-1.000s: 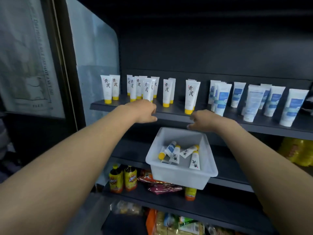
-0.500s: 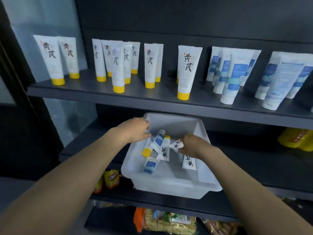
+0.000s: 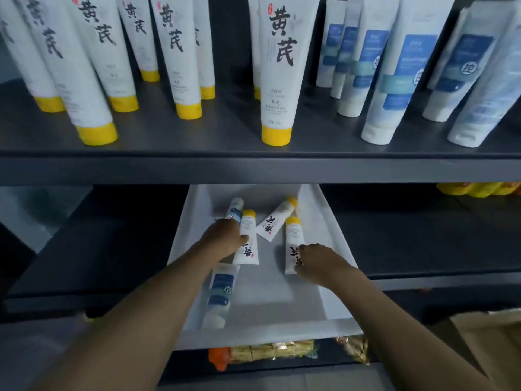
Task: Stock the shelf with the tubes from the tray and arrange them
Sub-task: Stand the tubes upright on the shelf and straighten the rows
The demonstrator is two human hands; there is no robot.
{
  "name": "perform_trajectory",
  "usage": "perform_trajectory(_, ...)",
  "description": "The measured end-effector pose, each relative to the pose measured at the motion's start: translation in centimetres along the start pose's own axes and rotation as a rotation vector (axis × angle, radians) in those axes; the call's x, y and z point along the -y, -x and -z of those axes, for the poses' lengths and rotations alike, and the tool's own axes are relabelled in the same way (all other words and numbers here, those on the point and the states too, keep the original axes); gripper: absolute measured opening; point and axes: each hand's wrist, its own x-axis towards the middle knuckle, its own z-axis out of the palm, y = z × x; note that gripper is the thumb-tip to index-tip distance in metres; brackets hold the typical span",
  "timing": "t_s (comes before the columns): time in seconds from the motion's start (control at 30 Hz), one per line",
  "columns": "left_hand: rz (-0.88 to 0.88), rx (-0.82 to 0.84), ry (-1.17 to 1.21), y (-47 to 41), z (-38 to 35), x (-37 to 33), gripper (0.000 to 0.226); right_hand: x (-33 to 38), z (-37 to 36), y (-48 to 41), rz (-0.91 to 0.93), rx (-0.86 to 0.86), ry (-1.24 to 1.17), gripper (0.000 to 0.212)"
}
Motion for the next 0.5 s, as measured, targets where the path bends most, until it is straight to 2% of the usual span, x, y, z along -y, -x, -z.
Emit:
perform_trajectory(0.13,0.101,0.041,0.037,-1.5,-2.7,-0.2,0.05,0.2,-0.6,0.2,-0.032,-0.006,-0.045,0.036)
perform_trajectory(0.27,0.141,0.044,0.089,-2.5,-4.6,-0.4,0.048,0.5,-1.0,0.0,-0.124,-0.048,-0.129,0.038)
perform_trajectory(0.5,0.208,0.12,0.332,-4.0,-4.6,0.0,0.052,1.1,-1.5,-0.1,-0.391,-0.176,-0.495,0.033)
